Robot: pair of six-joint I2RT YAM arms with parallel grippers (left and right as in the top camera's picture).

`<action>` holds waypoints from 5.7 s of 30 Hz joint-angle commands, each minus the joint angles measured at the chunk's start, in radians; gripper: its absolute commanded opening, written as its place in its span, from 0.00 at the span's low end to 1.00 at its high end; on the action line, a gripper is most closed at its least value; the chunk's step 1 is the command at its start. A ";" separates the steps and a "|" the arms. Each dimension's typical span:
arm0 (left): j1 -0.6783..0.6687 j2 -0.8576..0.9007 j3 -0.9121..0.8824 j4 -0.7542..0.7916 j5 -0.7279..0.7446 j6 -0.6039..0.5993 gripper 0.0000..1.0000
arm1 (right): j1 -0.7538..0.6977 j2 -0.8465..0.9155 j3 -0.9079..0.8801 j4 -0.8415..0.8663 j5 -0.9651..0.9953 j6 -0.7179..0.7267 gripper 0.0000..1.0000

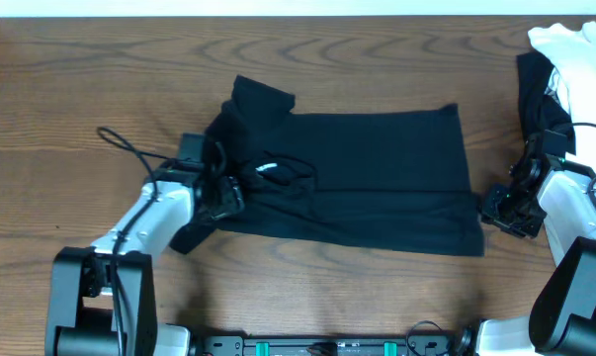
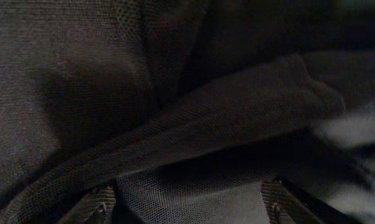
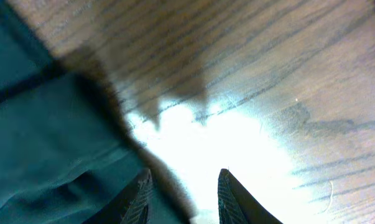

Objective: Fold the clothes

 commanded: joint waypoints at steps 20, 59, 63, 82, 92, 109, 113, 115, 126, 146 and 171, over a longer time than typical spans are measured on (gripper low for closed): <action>0.062 0.104 -0.075 -0.071 0.031 0.100 0.78 | 0.000 0.006 0.041 0.017 -0.230 -0.142 0.28; 0.062 0.104 -0.075 -0.068 0.031 0.100 0.79 | 0.227 0.071 0.023 0.039 -0.183 -0.246 0.35; 0.062 0.104 -0.075 -0.068 0.030 0.100 0.79 | 0.227 0.135 0.023 0.053 -0.183 -0.212 0.03; 0.062 0.104 -0.127 -0.099 -0.101 0.106 0.79 | 0.212 0.176 0.025 0.127 0.228 0.114 0.04; 0.062 0.104 -0.127 -0.103 -0.102 0.107 0.74 | 0.200 0.176 0.024 0.101 0.212 0.106 0.21; 0.062 0.104 -0.127 -0.237 0.106 0.106 0.17 | 0.145 0.176 0.024 -0.190 0.191 0.133 0.41; 0.062 0.104 -0.123 -0.238 0.106 0.106 0.17 | 0.139 0.176 0.024 -0.207 0.192 0.132 0.43; 0.062 0.100 -0.112 -0.238 0.105 0.108 0.17 | 0.139 0.176 0.024 -0.205 0.194 0.132 0.43; 0.062 -0.136 0.003 -0.294 0.094 0.119 0.24 | 0.131 0.176 0.024 -0.204 0.254 0.159 0.43; 0.062 -0.492 0.061 -0.179 0.050 0.198 0.70 | 0.135 -0.348 0.051 -0.122 0.067 0.034 0.51; 0.062 0.305 0.566 -0.043 0.129 0.509 0.65 | 0.135 -0.438 0.049 -0.160 0.006 -0.011 0.58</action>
